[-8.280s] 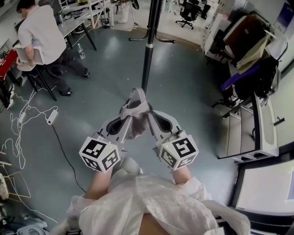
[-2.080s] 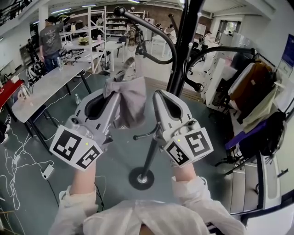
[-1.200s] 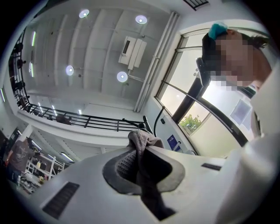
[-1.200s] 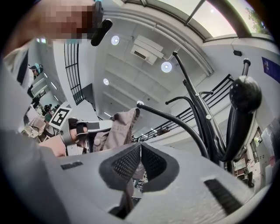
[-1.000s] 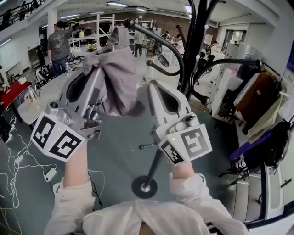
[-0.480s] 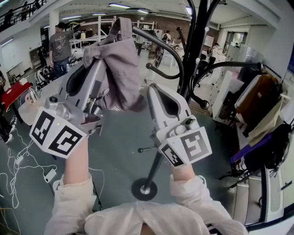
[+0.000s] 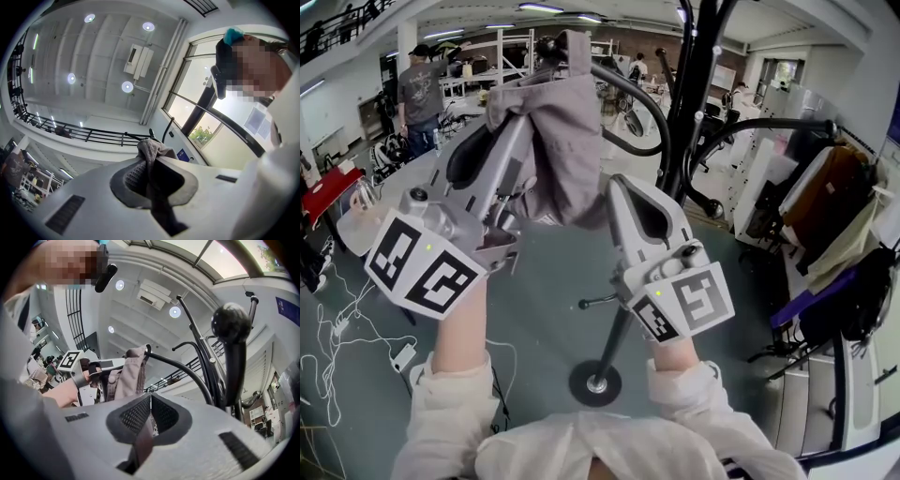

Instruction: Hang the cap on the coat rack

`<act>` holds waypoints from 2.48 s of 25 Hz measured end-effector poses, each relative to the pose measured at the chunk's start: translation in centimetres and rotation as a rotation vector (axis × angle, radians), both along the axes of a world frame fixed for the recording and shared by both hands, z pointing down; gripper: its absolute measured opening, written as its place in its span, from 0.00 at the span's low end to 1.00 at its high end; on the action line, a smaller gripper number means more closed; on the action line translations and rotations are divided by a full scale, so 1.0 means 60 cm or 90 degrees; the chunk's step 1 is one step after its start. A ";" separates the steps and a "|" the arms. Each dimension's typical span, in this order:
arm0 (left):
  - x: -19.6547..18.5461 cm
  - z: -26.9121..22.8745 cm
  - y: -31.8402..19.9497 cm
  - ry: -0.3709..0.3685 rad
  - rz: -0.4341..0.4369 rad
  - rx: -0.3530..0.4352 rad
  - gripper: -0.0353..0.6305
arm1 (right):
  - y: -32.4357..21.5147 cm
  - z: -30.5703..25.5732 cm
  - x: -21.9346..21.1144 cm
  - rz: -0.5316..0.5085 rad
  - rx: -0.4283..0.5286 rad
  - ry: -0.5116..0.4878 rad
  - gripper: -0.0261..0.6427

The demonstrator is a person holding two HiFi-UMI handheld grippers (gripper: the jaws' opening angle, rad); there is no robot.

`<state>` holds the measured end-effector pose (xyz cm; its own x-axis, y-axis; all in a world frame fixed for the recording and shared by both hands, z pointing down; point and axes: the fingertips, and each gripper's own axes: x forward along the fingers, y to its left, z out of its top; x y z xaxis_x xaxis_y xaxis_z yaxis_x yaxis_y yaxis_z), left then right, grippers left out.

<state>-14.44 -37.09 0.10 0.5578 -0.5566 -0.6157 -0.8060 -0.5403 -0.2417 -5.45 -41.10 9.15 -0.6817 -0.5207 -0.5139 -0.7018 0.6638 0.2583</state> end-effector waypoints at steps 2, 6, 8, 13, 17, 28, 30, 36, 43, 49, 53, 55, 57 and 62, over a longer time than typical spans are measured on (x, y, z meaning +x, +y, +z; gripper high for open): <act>0.007 0.009 -0.003 -0.001 0.003 -0.006 0.09 | -0.001 0.003 0.006 0.004 -0.004 -0.003 0.04; 0.022 0.024 -0.011 -0.007 0.012 -0.021 0.09 | 0.007 0.005 0.026 0.014 -0.002 -0.027 0.04; 0.028 0.028 -0.015 -0.008 0.018 -0.028 0.09 | 0.006 0.011 0.031 0.020 -0.010 -0.026 0.04; 0.046 0.039 -0.029 -0.013 0.038 -0.042 0.09 | -0.003 0.035 0.048 0.035 -0.031 -0.018 0.04; 0.072 0.044 -0.038 -0.024 0.046 -0.044 0.09 | -0.012 0.048 0.071 0.047 -0.042 -0.014 0.04; 0.117 0.068 -0.071 -0.046 0.071 -0.070 0.09 | -0.031 0.068 0.109 0.076 -0.060 -0.013 0.04; 0.128 0.069 -0.077 -0.050 0.077 -0.073 0.09 | -0.035 0.069 0.116 0.082 -0.062 -0.011 0.04; 0.159 0.083 -0.089 -0.059 0.110 -0.089 0.09 | -0.046 0.072 0.135 0.098 -0.065 -0.006 0.04; 0.178 0.105 -0.101 -0.066 0.123 -0.109 0.09 | -0.052 0.082 0.148 0.105 -0.071 -0.003 0.04; 0.187 0.125 -0.105 -0.073 0.129 -0.125 0.09 | -0.054 0.094 0.154 0.109 -0.081 -0.001 0.04; 0.188 0.138 -0.111 -0.074 0.133 -0.138 0.09 | -0.054 0.100 0.153 0.110 -0.085 0.001 0.04; 0.189 0.143 -0.113 -0.077 0.135 -0.145 0.09 | -0.055 0.100 0.153 0.113 -0.090 0.001 0.04; 0.190 0.149 -0.115 -0.075 0.138 -0.153 0.09 | -0.055 0.102 0.154 0.117 -0.094 0.000 0.04; 0.197 0.165 -0.118 -0.079 0.146 -0.161 0.09 | -0.053 0.114 0.160 0.125 -0.106 -0.002 0.04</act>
<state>-2.60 -44.14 9.97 0.7480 -0.5342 -0.3939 -0.6294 -0.7592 -0.1656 4.16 -44.27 15.97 -0.5575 -0.7209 -0.4118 -0.8223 0.5476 0.1546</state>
